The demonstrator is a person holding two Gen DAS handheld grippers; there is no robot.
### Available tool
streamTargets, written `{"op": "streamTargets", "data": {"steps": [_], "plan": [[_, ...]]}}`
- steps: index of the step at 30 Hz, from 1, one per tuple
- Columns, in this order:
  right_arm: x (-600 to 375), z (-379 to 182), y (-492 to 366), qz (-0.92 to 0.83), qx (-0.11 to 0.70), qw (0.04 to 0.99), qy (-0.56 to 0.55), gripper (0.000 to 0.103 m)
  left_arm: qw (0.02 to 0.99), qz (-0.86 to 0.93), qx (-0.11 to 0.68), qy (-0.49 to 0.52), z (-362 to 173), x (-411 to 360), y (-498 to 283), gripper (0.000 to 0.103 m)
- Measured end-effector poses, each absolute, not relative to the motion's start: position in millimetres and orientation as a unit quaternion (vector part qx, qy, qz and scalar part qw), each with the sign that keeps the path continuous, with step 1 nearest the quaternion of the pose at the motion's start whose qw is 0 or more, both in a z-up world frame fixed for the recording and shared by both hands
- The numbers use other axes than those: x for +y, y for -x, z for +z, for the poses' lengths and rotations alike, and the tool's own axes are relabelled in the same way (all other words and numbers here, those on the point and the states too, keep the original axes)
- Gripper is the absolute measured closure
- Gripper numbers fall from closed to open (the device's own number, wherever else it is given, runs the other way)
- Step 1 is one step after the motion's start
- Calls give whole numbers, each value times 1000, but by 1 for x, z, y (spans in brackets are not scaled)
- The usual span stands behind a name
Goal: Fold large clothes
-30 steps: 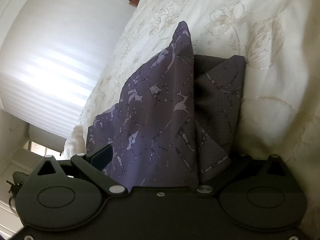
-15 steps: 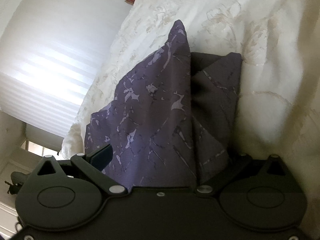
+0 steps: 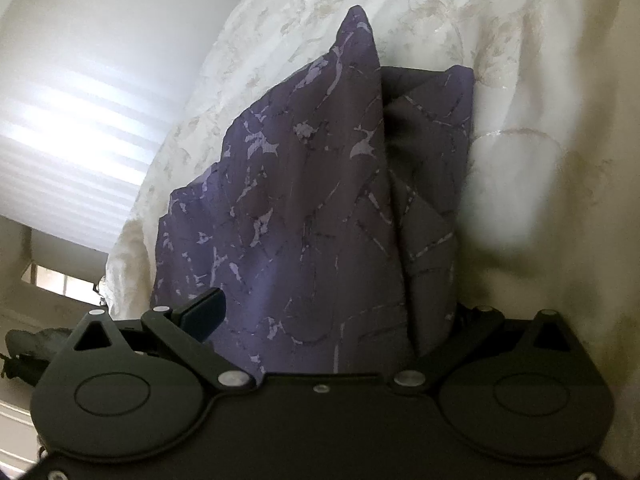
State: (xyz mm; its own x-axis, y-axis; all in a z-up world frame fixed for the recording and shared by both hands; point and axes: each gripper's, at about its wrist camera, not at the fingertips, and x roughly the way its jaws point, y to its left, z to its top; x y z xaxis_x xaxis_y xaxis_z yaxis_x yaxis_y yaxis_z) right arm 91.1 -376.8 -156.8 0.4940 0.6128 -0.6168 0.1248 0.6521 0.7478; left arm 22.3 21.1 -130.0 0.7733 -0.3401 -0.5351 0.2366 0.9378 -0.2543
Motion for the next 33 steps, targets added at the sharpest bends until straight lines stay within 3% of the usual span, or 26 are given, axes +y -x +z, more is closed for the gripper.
{"op": "streamTargets", "data": {"steps": [6,15,16,17,20,23,33], "plan": [[-379,-160,-91,157,474,765,-407,1,931,-133,326,100,-145,20,-52,100],[-378,-156,-91,163,483,767,-390,3,948,-137,286,28,-156,8,-25,100],[-375,-154,-92,161,485,769,-384,13,947,-138,289,32,-155,9,-24,100],[-373,-151,-91,156,489,773,-374,33,946,-139,292,34,-153,10,-22,100],[-369,-135,-85,150,492,785,-345,63,942,-144,300,30,-151,10,-12,100],[-367,-109,-80,162,477,790,-350,70,939,-151,307,28,-152,9,-10,99],[-277,-25,-105,292,445,772,-347,70,922,-157,343,89,-150,30,-19,99]]}}
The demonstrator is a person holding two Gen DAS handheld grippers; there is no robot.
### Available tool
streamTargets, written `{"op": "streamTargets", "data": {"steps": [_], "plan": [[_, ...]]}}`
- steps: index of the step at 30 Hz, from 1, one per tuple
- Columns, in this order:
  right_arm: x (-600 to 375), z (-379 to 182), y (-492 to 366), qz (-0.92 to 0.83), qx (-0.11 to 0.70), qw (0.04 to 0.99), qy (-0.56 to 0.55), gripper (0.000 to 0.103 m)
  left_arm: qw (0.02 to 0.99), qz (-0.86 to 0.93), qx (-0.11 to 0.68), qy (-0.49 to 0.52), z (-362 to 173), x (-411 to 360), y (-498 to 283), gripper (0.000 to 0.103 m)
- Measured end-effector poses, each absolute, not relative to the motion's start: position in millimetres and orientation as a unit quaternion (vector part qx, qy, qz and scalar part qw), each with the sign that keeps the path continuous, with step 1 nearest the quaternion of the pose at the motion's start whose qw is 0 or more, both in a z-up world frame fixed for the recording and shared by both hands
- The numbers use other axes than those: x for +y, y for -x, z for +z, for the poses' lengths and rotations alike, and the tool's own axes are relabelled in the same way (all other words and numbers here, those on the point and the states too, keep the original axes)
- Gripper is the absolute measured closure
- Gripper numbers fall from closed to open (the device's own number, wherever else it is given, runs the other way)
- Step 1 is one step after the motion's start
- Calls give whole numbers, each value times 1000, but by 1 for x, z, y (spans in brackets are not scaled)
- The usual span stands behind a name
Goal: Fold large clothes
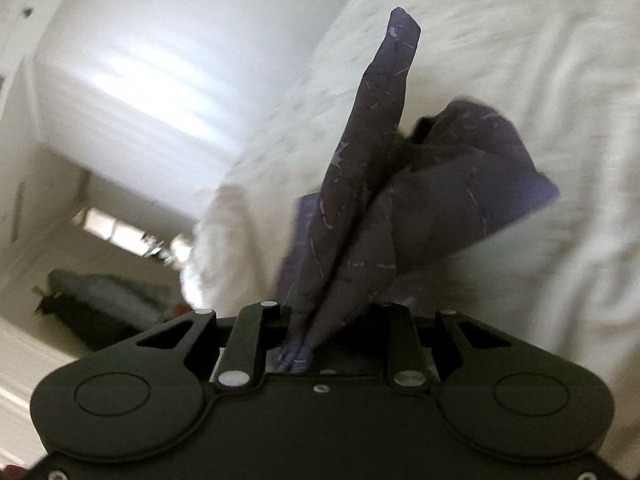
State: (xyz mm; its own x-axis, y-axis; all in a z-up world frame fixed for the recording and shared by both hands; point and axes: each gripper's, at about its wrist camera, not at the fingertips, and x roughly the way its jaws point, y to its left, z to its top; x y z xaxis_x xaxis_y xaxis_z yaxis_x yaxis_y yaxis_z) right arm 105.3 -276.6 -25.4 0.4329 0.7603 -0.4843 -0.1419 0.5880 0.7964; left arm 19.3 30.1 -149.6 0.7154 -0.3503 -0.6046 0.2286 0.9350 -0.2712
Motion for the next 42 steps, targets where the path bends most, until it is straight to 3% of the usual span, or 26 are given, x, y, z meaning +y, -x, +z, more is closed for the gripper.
{"op": "streamTargets", "data": {"steps": [12,16,21,23,27,29,36,42], "plan": [[-106,-47,-176,385,502,726,-267,64,858,-141,435,233,-149,104,-16,99],[-66,-69,-185,393,537,711,-227,56,839,-150,457,255,-146,121,-9,97],[-41,-86,-186,415,554,692,-206,36,832,-166,468,249,-137,130,7,95],[-38,-84,-186,433,543,687,-212,25,836,-178,460,241,-131,129,16,94],[-41,-57,-182,475,501,686,-229,25,859,-200,421,211,-109,128,23,92],[-54,-41,-179,482,472,702,-228,21,876,-206,393,188,-95,126,20,77],[-127,-2,-169,418,377,797,-217,17,930,-188,296,113,-59,122,-10,72],[-162,-22,-173,334,365,841,-218,17,955,-101,257,107,-63,139,-52,63]]}}
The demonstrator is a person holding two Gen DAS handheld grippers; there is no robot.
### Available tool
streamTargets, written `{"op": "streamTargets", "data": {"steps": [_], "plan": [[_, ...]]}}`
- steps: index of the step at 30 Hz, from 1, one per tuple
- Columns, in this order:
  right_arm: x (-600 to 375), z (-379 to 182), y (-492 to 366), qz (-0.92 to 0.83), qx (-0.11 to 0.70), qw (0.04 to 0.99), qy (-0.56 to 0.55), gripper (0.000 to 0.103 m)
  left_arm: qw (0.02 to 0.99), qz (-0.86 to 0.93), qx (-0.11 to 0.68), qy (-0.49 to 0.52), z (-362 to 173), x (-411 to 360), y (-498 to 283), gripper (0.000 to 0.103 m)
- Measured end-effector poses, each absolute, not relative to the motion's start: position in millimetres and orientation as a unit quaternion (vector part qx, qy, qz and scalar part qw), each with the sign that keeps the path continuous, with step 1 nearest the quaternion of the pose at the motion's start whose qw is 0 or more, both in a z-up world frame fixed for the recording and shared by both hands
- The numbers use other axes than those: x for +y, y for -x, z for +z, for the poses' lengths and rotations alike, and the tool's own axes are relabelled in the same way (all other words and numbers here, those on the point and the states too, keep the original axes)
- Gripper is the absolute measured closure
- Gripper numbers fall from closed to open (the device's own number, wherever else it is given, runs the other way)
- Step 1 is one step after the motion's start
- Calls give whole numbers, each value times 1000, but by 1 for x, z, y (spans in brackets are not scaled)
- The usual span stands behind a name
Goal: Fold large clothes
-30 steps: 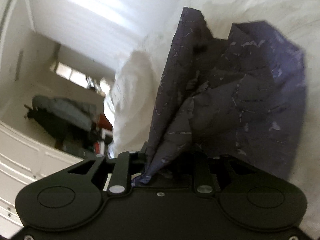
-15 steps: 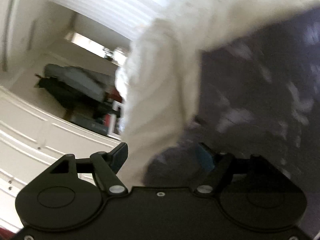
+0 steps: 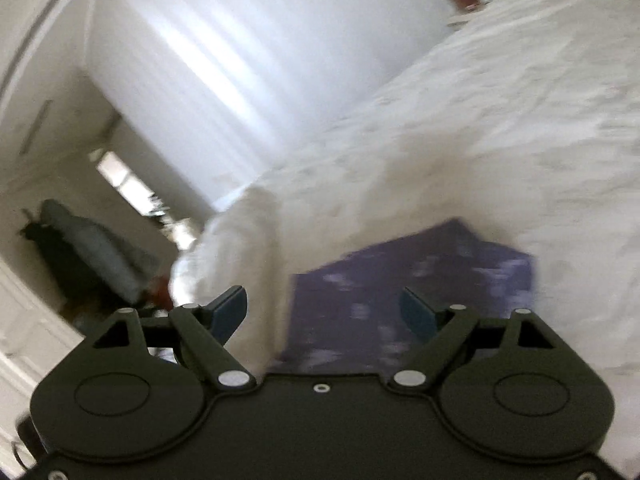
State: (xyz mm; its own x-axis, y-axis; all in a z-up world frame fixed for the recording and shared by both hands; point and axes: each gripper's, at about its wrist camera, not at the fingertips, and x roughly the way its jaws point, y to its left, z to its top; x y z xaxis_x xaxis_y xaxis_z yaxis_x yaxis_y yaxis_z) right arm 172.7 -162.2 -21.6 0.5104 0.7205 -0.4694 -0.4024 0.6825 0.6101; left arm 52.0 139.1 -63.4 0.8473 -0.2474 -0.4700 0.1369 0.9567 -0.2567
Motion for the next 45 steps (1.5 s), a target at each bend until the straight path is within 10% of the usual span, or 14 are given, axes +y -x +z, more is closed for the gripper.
{"op": "streamTargets", "data": {"steps": [4,26,45], "plan": [[-167,-38,-165,300,368,861,-182,17,920,-42,360,148,-111,163,-76,65],[-58,-104,-225,213,368,899,104,20,923,-32,351,157,-122,170,-57,64],[-67,-103,-214,200,342,914,90,12,929,-4,354,110,-119,154,-58,58]]}}
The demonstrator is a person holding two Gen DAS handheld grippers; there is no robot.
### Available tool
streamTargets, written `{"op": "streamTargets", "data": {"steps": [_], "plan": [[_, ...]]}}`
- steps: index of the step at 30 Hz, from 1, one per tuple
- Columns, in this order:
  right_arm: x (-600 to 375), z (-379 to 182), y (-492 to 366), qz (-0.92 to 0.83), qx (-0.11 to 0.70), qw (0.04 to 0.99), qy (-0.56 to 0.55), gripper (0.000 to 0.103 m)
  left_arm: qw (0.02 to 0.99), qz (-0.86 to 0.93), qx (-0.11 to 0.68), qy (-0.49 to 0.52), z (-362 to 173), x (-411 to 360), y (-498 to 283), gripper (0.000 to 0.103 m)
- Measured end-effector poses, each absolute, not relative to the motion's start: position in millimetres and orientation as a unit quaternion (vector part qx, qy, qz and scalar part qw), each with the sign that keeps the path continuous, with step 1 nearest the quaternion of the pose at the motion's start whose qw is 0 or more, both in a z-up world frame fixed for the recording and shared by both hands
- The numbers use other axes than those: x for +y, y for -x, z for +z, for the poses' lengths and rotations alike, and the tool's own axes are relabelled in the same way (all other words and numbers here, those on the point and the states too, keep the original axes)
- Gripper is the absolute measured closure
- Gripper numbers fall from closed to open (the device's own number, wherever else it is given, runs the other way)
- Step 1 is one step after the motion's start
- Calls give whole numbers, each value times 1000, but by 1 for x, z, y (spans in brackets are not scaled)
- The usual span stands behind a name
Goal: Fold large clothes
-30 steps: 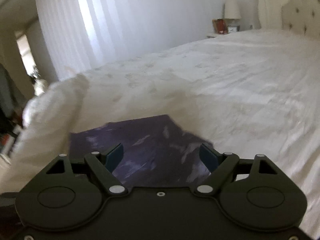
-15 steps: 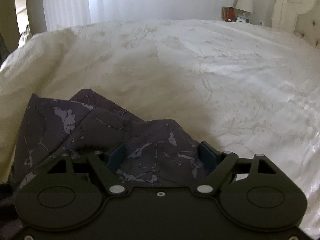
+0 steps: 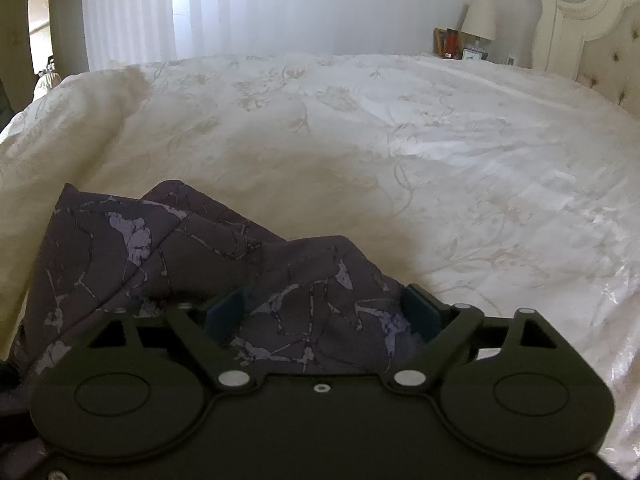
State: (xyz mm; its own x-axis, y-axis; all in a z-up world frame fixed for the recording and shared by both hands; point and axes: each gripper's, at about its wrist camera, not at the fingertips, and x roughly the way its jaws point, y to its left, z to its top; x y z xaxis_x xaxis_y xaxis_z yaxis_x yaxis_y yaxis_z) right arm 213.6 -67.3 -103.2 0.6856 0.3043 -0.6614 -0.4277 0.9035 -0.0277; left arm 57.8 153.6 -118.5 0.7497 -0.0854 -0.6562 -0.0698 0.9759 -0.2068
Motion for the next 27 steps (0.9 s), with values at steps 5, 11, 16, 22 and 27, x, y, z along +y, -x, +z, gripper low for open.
{"op": "streamTargets", "data": {"steps": [5,11,16,22,27], "plan": [[-66,-103,-209,203,340,913,96,1,929,-15,352,111,-117,154,-59,43],[-72,-100,-199,206,338,914,88,1,928,-64,347,118,-114,154,-56,6],[-84,-97,-184,220,340,911,74,0,932,-70,331,134,-109,158,-45,0],[-121,-94,-170,254,357,899,-8,0,930,-55,329,154,-99,183,-44,0],[-163,-106,-166,259,392,875,-120,0,905,-62,383,176,-113,203,-63,0]]}}
